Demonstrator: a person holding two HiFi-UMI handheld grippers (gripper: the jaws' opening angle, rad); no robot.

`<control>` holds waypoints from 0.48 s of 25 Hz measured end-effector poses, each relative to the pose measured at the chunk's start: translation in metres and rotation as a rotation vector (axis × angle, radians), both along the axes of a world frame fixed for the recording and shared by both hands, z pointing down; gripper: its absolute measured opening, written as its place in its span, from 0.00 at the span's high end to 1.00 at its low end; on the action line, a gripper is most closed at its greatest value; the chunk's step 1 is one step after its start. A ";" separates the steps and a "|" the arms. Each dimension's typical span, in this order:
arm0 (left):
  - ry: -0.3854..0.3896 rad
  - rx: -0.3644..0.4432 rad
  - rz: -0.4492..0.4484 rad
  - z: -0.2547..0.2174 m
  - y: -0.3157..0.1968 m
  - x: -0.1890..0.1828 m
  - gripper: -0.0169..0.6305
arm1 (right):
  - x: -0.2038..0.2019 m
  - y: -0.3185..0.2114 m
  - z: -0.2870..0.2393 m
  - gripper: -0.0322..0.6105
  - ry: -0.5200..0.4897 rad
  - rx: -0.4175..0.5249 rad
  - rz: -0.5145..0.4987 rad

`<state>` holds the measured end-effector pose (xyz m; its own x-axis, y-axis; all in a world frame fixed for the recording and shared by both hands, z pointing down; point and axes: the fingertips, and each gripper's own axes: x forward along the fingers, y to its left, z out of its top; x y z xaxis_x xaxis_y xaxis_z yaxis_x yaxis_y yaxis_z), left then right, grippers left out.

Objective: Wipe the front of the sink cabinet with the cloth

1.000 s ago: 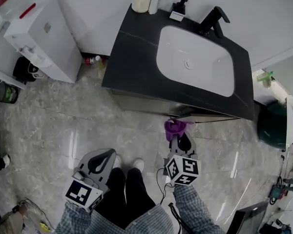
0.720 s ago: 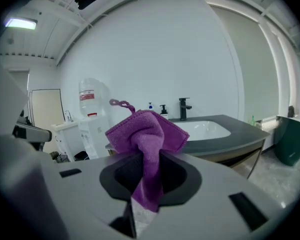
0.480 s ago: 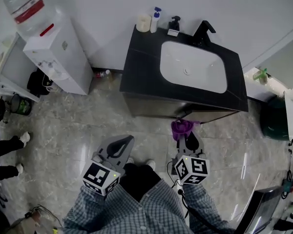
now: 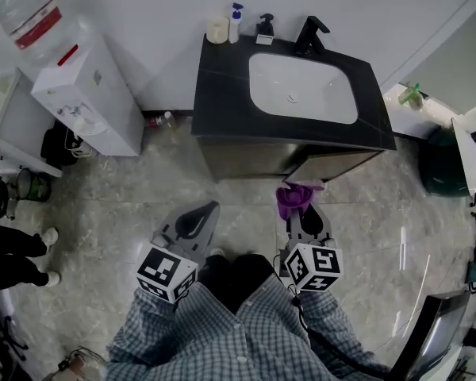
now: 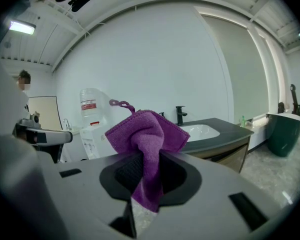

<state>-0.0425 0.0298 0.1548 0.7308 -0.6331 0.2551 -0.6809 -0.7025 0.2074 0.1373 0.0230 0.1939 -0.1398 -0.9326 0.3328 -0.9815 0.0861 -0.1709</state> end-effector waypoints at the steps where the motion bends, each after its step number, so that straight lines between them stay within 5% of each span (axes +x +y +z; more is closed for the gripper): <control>1: -0.001 0.000 0.003 -0.001 0.005 0.000 0.96 | 0.000 0.006 0.001 0.84 -0.002 -0.004 0.001; 12: -0.022 -0.001 -0.019 -0.010 0.057 0.022 0.96 | 0.012 0.058 -0.001 0.84 -0.027 -0.006 -0.064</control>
<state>-0.0206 0.0869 0.1452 0.7128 -0.6465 0.2720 -0.6986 -0.6890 0.1930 0.1494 0.0808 0.1927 -0.2082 -0.9195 0.3335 -0.9691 0.1478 -0.1976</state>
